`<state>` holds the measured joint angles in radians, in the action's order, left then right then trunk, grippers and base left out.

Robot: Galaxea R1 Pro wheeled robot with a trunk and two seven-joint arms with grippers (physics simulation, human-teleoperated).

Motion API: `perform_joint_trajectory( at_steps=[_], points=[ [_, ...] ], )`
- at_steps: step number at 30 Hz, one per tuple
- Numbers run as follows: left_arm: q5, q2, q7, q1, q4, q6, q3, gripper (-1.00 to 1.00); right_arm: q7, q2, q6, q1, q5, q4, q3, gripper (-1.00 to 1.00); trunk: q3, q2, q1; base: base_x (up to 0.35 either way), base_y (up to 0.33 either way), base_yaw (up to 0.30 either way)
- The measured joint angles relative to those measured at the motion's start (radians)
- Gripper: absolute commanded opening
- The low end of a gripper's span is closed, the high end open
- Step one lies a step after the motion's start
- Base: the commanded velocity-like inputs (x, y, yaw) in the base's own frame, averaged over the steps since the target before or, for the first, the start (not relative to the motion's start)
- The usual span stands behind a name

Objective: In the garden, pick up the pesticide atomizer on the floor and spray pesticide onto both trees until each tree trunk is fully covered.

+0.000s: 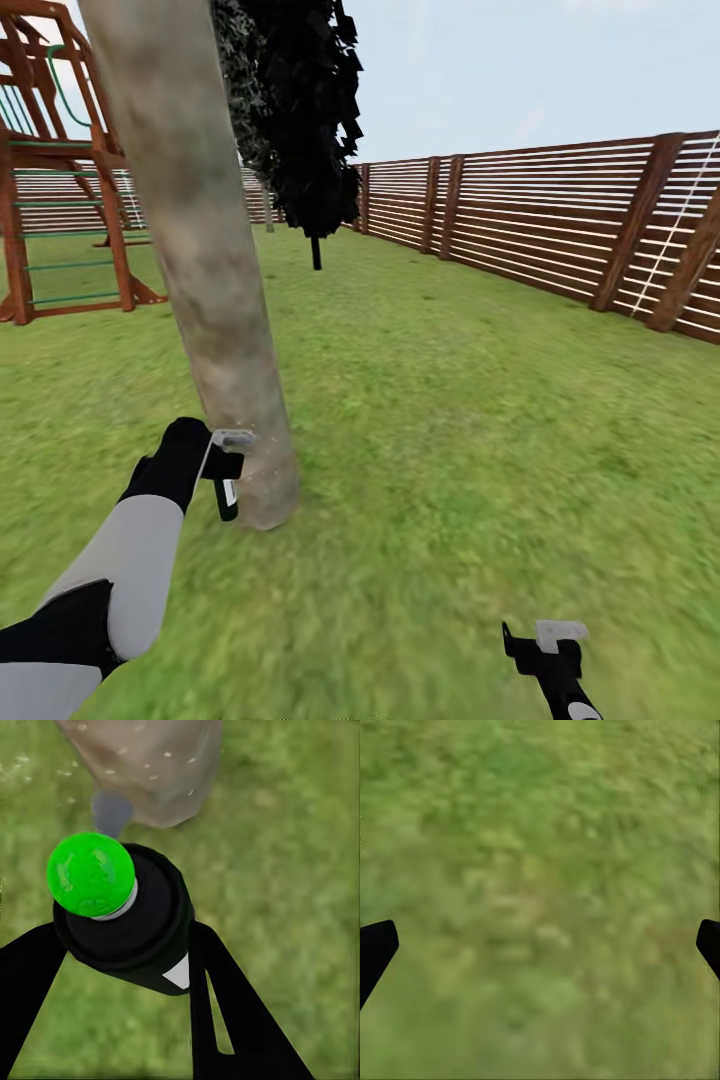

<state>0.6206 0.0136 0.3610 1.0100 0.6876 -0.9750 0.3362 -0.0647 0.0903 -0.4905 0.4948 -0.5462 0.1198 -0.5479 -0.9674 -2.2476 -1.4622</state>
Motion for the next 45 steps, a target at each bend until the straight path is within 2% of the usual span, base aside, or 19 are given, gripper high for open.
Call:
perform_joint_trajectory(
  at_steps=[5,15,22,24,28,31,36,41,45],
  points=[
    [0.0,-0.001,-0.001,0.001,0.002,0.0,0.002,-1.0,0.0,0.0,0.0,0.0,0.0,0.0,0.0,1.0,0.0,0.0,0.0,-0.003,-0.272,0.251],
    [0.0,0.0,-0.003,0.001,0.002,0.0,-0.002,-1.0,0.0,0.0,0.0,0.0,0.0,0.0,0.0,1.0,0.0,0.0,0.0,0.108,-0.248,0.016],
    [0.001,-0.001,-0.004,-0.001,0.001,0.004,0.0,-1.0,0.0,0.0,0.0,0.0,0.0,0.0,0.0,1.0,0.0,0.0,0.0,0.0,-0.276,0.25],
    [0.003,-0.002,-0.003,-0.015,-0.003,0.008,0.001,-1.0,0.0,0.0,0.0,0.0,0.0,-0.001,0.0,1.0,0.0,0.0,0.0,0.014,-0.276,0.276],
    [0.002,-0.007,-0.001,-0.084,-0.007,0.015,0.007,-1.0,0.0,0.0,0.0,0.0,0.0,0.0,0.0,1.0,0.0,0.0,0.0,0.113,-0.273,0.158],
    [0.0,-0.005,-0.002,-0.103,-0.008,0.016,0.008,-1.0,0.0,0.0,0.0,0.0,0.0,-0.001,0.0,1.0,0.0,0.0,0.0,0.193,-0.235,0.011],
    [-0.001,-0.003,-0.012,-0.105,0.009,0.015,0.008,-1.0,0.0,0.0,0.0,-0.002,0.0,0.0,0.0,1.0,0.0,0.0,0.001,0.252,-0.182,0.0],
    [-0.001,0.001,-0.01,-0.106,0.071,0.012,0.009,-1.0,0.0,0.0,0.0,-0.002,0.0,0.0,0.0,1.0,0.0,0.0,0.001,0.284,-0.141,0.0],
    [-0.002,0.004,-0.008,-0.106,0.073,0.012,0.01,-1.0,0.0,0.0,0.0,-0.002,0.0,0.0,0.0,1.0,0.0,0.0,0.0,0.105,-0.237,0.13]
  ],
)
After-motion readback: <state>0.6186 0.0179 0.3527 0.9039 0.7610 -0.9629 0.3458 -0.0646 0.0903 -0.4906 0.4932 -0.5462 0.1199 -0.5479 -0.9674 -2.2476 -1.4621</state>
